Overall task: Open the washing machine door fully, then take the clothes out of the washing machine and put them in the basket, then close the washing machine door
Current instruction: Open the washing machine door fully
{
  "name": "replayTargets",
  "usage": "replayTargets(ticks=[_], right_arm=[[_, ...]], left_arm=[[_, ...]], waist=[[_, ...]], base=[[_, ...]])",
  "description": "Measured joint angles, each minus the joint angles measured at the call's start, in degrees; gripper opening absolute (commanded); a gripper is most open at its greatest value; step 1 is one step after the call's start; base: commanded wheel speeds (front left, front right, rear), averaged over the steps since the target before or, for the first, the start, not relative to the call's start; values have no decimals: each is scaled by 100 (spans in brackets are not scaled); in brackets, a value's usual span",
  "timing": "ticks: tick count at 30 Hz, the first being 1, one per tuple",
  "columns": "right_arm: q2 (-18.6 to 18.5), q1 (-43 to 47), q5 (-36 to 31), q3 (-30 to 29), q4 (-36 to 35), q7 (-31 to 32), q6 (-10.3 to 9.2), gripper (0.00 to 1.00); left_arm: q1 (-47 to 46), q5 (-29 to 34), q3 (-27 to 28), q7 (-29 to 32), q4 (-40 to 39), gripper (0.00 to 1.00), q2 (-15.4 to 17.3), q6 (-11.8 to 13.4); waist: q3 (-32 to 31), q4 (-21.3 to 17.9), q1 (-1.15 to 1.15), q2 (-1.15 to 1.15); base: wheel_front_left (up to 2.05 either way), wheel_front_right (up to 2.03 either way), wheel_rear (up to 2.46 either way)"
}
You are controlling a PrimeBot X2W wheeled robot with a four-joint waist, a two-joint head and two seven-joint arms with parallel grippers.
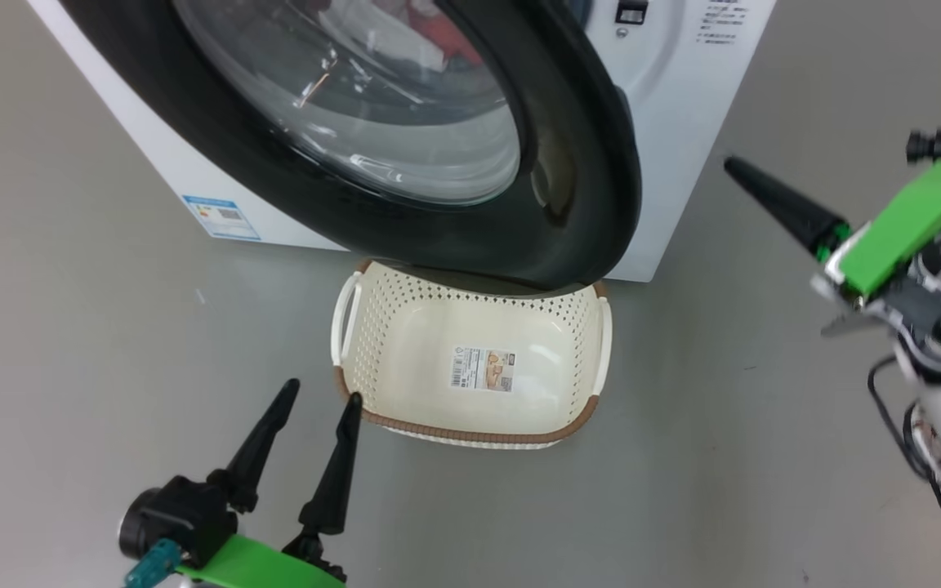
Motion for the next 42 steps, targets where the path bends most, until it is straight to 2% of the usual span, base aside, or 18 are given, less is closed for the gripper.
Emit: replayTargets(ticks=[14, 15, 16, 17, 18, 19, 20, 30, 34, 36, 38, 42], right_arm=[[-222, 1491, -610, 489, -728, -1478, 0, 0], [-240, 1583, -659, 550, -776, -1605, 0, 18], [-260, 1664, -712, 634, -814, -1730, 0, 28], [-280, 1742, -757, 714, -857, -1850, 0, 29], [-296, 1815, -795, 788, -900, -1989, 0, 37], [-311, 1873, -883, 857, -924, -2138, 0, 57], [-345, 1918, -995, 937, -947, -2280, 0, 100], [-766, 2078, -2048, 1836, -833, -3607, 1, 100], [-797, 2130, -2507, 1958, -630, -3858, 1, 100], [-775, 2212, -2746, 1868, -564, -3889, 1, 100], [-615, 2349, -3002, 1412, -610, -3890, 1, 100], [-271, 2700, -3969, 549, -894, -3908, 1, 100]], left_arm=[[214, 32, 323, 0, -12, 100, 16, -1], [228, 33, 338, 0, -12, 100, 16, -1], [253, 32, 355, 0, -12, 100, 16, -1], [282, 32, 370, 0, -12, 100, 15, -1], [308, 32, 382, 0, -11, 100, 15, -1], [321, 32, 390, 0, -9, 100, 15, 0], [322, 32, 399, 0, -8, 100, 15, -1], [341, 31, 442, 0, 7, 100, 16, -1], [401, 31, 449, 0, 19, 100, 16, -1], [434, 31, 453, 0, 32, 100, 16, -1], [443, 32, 469, 0, 34, 100, 16, -1], [452, 32, 494, 0, 34, 100, 15, -1]], waist=[[-172, -303, 0, 0], [-187, -318, 0, 0], [-200, -332, 0, 0], [-211, -348, 0, 0], [-220, -361, 0, 0], [-230, -373, 0, 0], [-237, -383, 0, 0], [-288, -417, 0, 0], [-322, -414, 0, 0], [-339, -411, 0, 0], [-351, -418, 0, 0], [-368, -422, 0, 0]], base=[[0, 0, 0], [0, 0, 0], [0, 0, 0], [0, 0, 0], [0, 0, 0], [0, 0, 0], [0, 0, 0], [0, 0, 0], [0, 0, 0], [0, 0, 0], [0, 0, 0], [0, 0, 0]])
